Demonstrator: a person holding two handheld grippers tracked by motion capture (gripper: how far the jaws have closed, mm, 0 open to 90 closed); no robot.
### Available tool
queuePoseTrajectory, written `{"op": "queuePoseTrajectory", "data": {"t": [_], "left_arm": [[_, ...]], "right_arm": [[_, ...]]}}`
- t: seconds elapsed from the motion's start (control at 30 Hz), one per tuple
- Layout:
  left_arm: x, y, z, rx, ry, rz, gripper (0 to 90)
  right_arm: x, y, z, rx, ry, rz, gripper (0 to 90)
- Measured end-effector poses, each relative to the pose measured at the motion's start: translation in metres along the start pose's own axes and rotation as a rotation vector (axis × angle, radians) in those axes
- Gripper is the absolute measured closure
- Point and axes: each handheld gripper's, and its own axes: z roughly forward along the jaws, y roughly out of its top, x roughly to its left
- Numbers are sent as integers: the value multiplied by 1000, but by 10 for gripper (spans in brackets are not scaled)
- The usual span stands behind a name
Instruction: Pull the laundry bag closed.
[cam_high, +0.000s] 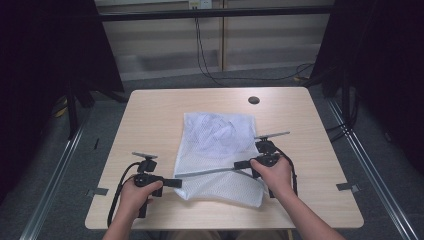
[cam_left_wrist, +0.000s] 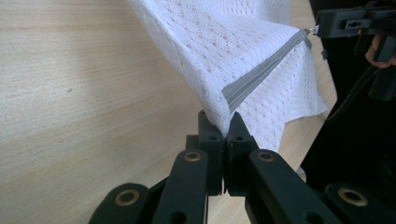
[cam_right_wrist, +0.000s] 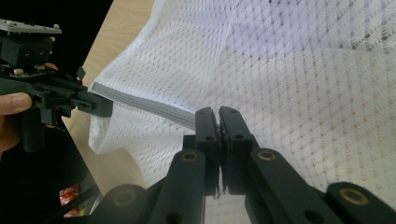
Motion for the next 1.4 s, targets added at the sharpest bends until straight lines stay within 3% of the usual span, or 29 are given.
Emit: {"op": "queuePoseTrajectory", "data": {"t": [0.53,0.6,0.73,1.0,1.4], "left_arm": [[-1,3,-1,3,1,-7,885],[0,3,-2,5,16,16,885],[-2,2,-2,-9,11,-11,885],[-3,3,-4,1,14,14,885],[-3,-1,-6,-9,7,2,885]], "right_arm": [[1,0,0,-7,0,-2,871],[0,0,1,-8,-2,-5,872],[-2,0,0,-11,-3,-1,871],[-1,-1,-3,-13,-7,-6,871],[1,-1,-2,-4,3,-15,871]]}}
